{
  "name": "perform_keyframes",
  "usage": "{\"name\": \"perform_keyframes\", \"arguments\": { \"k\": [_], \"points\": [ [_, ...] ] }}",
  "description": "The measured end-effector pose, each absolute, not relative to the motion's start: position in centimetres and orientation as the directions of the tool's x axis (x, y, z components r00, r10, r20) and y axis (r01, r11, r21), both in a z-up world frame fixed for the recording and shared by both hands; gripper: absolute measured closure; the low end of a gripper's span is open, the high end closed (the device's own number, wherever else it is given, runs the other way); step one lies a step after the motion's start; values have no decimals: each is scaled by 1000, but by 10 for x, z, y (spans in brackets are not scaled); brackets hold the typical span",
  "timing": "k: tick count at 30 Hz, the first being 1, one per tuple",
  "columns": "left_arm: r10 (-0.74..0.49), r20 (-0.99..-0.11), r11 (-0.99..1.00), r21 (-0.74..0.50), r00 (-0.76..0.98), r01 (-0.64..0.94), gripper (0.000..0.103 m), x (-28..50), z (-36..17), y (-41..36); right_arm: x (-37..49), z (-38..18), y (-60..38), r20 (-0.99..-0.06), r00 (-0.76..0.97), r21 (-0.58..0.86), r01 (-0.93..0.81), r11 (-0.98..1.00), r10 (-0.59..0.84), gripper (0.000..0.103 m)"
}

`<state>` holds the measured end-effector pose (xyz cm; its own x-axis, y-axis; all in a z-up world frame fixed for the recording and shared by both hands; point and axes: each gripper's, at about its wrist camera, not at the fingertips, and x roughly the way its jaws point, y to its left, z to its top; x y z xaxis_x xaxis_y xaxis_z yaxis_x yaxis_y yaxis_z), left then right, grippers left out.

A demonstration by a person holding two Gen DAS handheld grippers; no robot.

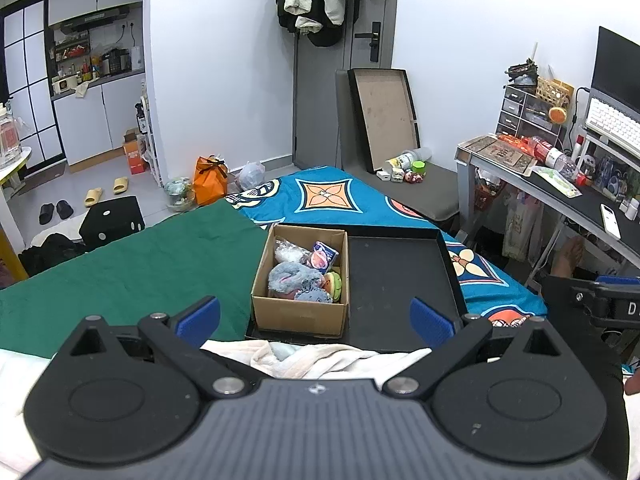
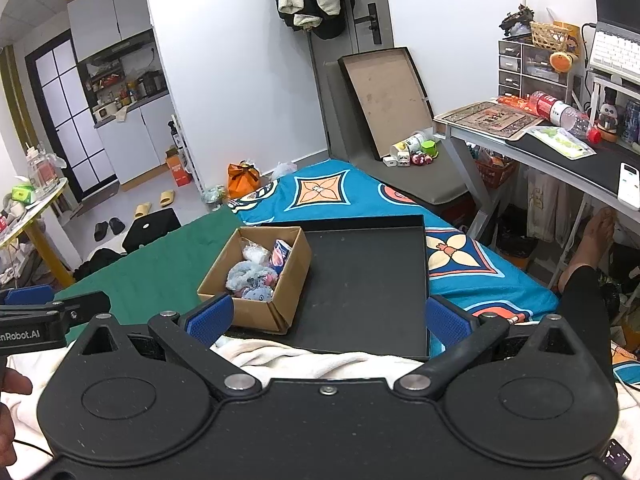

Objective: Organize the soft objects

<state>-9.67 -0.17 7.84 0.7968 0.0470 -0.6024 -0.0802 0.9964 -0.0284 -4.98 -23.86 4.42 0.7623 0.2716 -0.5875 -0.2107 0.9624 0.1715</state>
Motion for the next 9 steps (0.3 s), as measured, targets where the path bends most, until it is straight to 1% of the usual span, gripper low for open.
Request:
{"name": "perform_keyframes", "arguments": {
  "k": [9],
  "points": [
    [53,-603,997,-11,796,-75,2,-89,72,-3,-44,34,-239,-595,757,165,-214,963,270,0]
  ]
}}
